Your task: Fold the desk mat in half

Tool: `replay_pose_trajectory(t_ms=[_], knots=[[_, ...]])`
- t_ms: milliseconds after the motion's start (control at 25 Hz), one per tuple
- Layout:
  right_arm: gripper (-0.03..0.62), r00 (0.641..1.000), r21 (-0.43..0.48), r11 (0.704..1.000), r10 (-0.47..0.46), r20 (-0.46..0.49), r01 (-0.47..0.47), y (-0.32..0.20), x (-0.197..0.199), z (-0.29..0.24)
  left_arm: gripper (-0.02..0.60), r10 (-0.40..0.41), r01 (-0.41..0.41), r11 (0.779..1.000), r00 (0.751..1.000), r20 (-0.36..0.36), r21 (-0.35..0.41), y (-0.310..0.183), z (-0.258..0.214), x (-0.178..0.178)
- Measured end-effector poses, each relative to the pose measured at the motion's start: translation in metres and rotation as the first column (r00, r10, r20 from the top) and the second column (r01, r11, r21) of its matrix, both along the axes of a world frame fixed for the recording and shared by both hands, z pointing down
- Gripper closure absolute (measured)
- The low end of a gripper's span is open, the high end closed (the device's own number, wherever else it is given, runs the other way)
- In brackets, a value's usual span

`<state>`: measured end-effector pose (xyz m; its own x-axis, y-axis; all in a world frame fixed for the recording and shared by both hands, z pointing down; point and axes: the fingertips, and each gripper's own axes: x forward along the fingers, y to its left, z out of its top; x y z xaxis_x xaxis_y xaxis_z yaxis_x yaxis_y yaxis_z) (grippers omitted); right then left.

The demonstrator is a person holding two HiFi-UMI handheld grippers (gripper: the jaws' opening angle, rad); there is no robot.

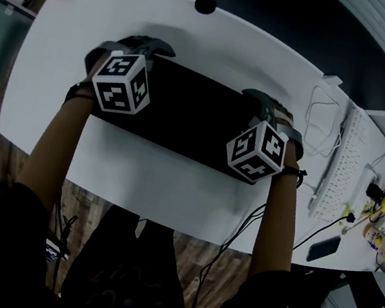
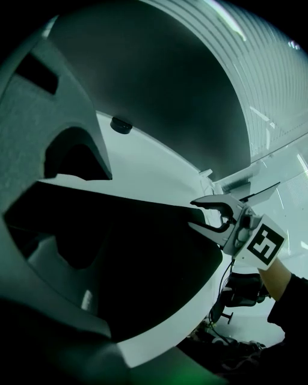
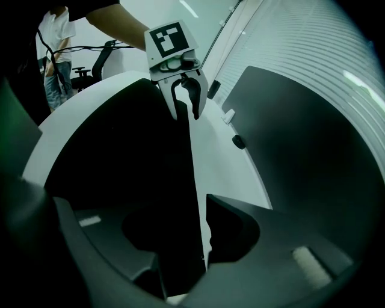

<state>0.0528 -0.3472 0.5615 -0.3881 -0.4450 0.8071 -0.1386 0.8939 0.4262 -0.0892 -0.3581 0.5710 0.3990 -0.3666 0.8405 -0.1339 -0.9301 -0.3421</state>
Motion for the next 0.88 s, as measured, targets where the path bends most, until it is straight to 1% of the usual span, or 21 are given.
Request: replay_pose_trajectory(t_ms=[40,160,280,400,520,640,760,800,880], knots=[[0.427,1.0,0.01,1.0,0.015,0.012,-0.015,0.0,0.001,-0.001,0.406,-0.014,0.014,1.0,1.0,-0.005,0.006,-0.001,-0.001,0.0],[0.43,0.995,0.03,0.996,0.077,0.062,-0.079,0.0,0.004,-0.003,0.404,-0.074,0.075,0.997,0.997,-0.03,0.005,-0.001,-0.002,-0.002],[0.444,0.983,0.027,0.988,0.148,0.113,-0.152,0.002,0.007,-0.003,0.422,-0.157,0.155,0.988,0.984,-0.081,-0.027,0.001,-0.002,-0.005],[0.462,0.972,0.042,0.979,0.195,0.13,-0.202,0.003,0.011,-0.004,0.441,-0.207,0.202,0.978,0.97,-0.128,-0.05,0.006,-0.003,-0.008],[0.495,0.953,0.056,0.963,0.252,0.17,-0.265,0.002,0.015,-0.009,0.472,-0.268,0.263,0.963,0.948,-0.173,-0.053,0.006,-0.006,-0.011],[0.518,0.927,0.063,0.942,0.311,0.209,-0.33,0.0,0.022,-0.018,0.528,-0.322,0.317,0.947,0.92,-0.225,-0.058,0.005,-0.014,-0.013],[0.567,0.895,0.075,0.914,0.368,0.251,-0.398,-0.003,0.031,-0.029,0.586,-0.363,0.362,0.931,0.896,-0.257,-0.054,0.005,-0.023,-0.016],[0.583,0.887,0.078,0.907,0.381,0.261,-0.413,-0.003,0.034,-0.032,0.594,-0.377,0.377,0.925,0.888,-0.265,-0.051,0.005,-0.025,-0.017],[0.583,0.88,0.084,0.9,0.393,0.268,-0.428,-0.002,0.038,-0.037,0.592,-0.405,0.407,0.912,0.871,-0.28,-0.051,0.005,-0.031,-0.018]])
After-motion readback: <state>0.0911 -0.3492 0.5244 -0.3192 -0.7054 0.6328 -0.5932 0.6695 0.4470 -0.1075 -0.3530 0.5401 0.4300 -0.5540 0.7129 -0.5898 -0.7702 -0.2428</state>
